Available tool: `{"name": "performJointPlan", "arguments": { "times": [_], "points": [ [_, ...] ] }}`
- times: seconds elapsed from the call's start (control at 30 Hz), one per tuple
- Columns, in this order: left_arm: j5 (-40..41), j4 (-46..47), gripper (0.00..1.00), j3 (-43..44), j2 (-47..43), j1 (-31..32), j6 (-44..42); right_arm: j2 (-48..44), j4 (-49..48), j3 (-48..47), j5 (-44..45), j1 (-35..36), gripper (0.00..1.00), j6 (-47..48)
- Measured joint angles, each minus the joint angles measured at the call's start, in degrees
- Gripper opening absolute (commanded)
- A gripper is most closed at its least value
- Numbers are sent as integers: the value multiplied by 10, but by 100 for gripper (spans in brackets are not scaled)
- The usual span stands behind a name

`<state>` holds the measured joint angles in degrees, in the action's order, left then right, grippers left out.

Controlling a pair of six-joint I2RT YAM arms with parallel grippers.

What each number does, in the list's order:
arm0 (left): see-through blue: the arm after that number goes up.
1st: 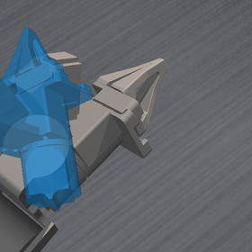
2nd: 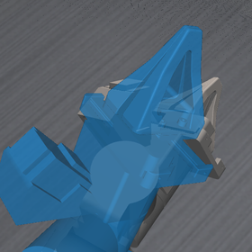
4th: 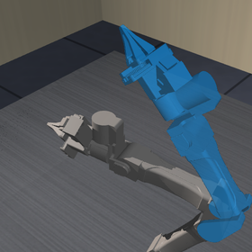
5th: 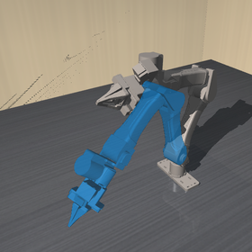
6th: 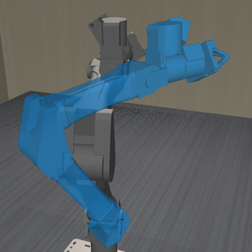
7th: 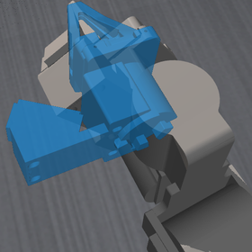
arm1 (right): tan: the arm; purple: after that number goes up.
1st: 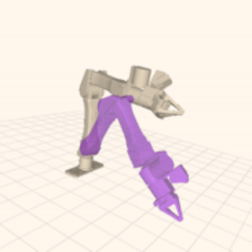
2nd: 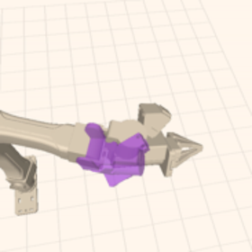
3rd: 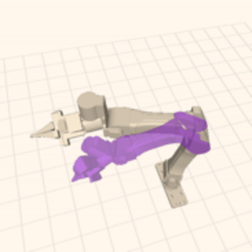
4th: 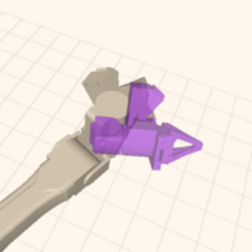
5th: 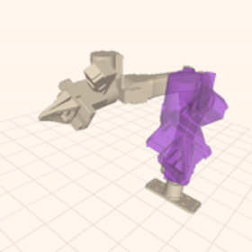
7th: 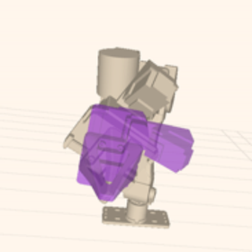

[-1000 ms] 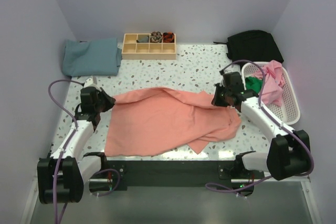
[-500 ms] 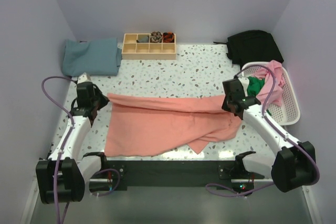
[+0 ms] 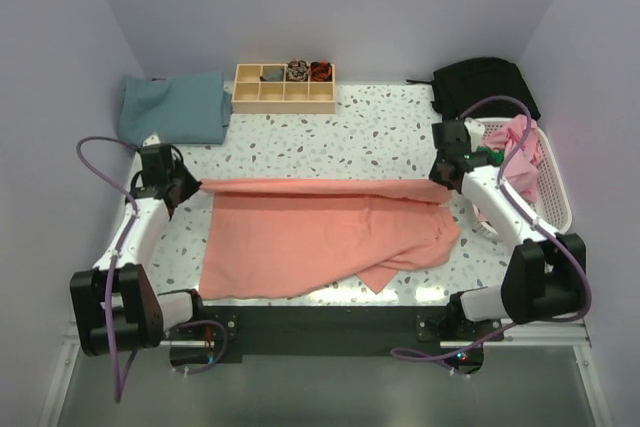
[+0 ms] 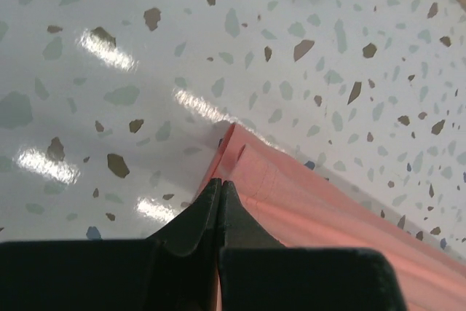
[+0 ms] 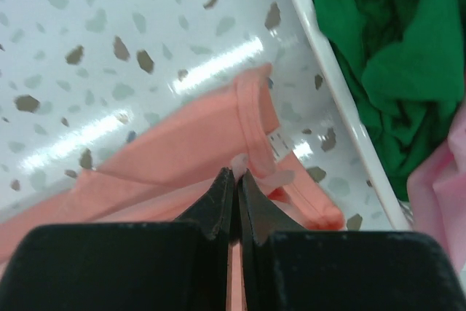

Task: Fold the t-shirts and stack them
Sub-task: Fold the flattened tshirt in 1/3 of the way

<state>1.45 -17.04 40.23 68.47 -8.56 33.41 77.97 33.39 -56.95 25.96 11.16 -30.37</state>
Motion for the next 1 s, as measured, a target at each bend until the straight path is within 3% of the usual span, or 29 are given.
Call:
{"name": "performJointPlan", "arguments": {
  "times": [0.27, 0.47, 0.73, 1.0],
  "points": [
    [-28, 2, 0, 134, 113, -1, -1, 137, 1, -179, -2, -5, 0, 15],
    [-64, 0, 0, 168, 151, -3, -5, 172, 11, -216, -32, -8, 0, 34],
    [-139, -1, 0, 89, 87, -6, -16, 65, 40, -109, -106, -8, 0, 39],
    [-125, -56, 0, 11, 18, -7, -26, -9, 87, 1, -117, -8, 0, 19]
  ]
}}
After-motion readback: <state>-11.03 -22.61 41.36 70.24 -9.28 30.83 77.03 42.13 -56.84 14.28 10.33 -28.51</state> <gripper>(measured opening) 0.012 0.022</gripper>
